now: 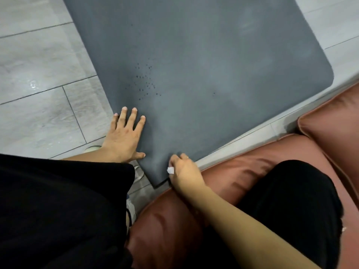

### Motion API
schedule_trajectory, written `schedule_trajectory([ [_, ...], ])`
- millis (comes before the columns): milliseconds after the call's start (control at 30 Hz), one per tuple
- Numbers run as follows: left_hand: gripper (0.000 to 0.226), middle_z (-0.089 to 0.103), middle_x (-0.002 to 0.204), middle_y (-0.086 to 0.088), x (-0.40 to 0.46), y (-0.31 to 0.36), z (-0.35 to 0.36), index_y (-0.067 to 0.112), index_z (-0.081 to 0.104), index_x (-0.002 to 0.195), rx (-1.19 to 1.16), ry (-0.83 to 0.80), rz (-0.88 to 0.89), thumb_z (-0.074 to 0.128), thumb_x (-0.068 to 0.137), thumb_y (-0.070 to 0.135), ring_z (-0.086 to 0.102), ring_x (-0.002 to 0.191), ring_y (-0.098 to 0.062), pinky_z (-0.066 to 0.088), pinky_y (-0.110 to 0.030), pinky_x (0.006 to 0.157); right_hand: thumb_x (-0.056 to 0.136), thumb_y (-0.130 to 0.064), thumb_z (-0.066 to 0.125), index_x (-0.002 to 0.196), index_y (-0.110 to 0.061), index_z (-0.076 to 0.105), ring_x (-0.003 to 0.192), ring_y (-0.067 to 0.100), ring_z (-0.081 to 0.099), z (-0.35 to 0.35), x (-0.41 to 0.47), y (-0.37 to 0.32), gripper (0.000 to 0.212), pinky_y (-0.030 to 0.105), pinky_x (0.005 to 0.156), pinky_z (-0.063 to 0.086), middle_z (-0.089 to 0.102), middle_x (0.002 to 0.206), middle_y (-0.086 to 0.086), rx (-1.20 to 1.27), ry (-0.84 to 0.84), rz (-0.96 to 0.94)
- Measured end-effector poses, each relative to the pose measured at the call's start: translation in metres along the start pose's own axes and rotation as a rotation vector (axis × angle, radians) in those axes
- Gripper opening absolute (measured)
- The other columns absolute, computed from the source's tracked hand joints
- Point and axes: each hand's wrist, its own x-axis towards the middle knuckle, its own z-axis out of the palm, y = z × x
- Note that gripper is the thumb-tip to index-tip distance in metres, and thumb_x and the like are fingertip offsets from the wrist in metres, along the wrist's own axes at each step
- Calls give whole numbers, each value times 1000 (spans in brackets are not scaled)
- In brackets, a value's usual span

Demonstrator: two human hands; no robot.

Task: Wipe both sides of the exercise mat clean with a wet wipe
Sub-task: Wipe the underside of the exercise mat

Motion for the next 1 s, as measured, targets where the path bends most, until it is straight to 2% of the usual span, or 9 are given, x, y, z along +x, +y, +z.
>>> schedule_trajectory([
  [67,129,-12,172,-12,-1,-4,0,21,-7,164,-21,3,7,65,75,81,-13,157,-40,0,-51,128,95,-20,50,108,-13,54,101,35,56,-10,7,18,16,41,82,44,54,110,13,-86,79,-4],
  [200,129,-9,173,-9,-3,-4,0,23,-2,165,-73,36,12,68,73,79,-11,158,-38,0,-49,128,93,-20,54,108,-7,55,101,38,57,-50,32,98,19,43,83,45,56,110,19,-188,293,299],
  [367,128,-9,172,-8,-3,-4,0,24,-1,165,-111,36,8,71,73,77,-13,158,-37,-1,-48,128,90,-16,55,99,-3,60,91,44,57,-72,57,112,17,46,80,45,56,100,23,-68,551,416],
  [467,127,-2,173,-9,-4,-8,4,27,12,165,-172,114,65,74,67,78,-6,158,-37,4,-48,128,89,-19,58,99,-9,62,92,40,58,-44,56,63,15,43,79,45,57,101,18,64,412,315],
  [567,120,2,173,-7,-3,-28,3,32,19,164,-246,91,137,71,67,82,0,159,-33,11,-45,127,84,-18,63,93,-17,64,85,36,58,-12,49,-3,9,42,73,47,56,94,10,159,250,-80],
  [667,91,10,171,-8,2,-50,-7,28,34,159,-521,55,178,78,83,53,13,157,-30,19,-42,128,81,-14,65,93,-15,61,85,33,56,-8,57,-37,12,45,76,47,53,93,8,70,52,-421],
  [767,63,25,165,-15,14,-75,-14,16,50,149,-714,233,98,62,88,4,34,148,-38,34,-50,121,85,-17,62,90,-15,61,84,32,55,-41,101,-43,5,39,75,45,54,91,9,121,240,-365],
  [867,69,36,159,-15,27,-95,-24,12,47,149,-732,312,4,47,84,-9,43,138,-44,37,-54,117,88,-18,58,89,-14,63,84,32,55,-89,161,-66,6,39,74,43,56,92,10,171,516,-300],
  [1000,71,55,149,-7,36,-107,-42,13,36,155,-936,278,-74,38,88,-11,56,129,-28,42,-42,112,88,-17,55,96,-20,68,92,27,56,-105,210,-109,15,37,78,45,59,100,4,111,399,-423],
])
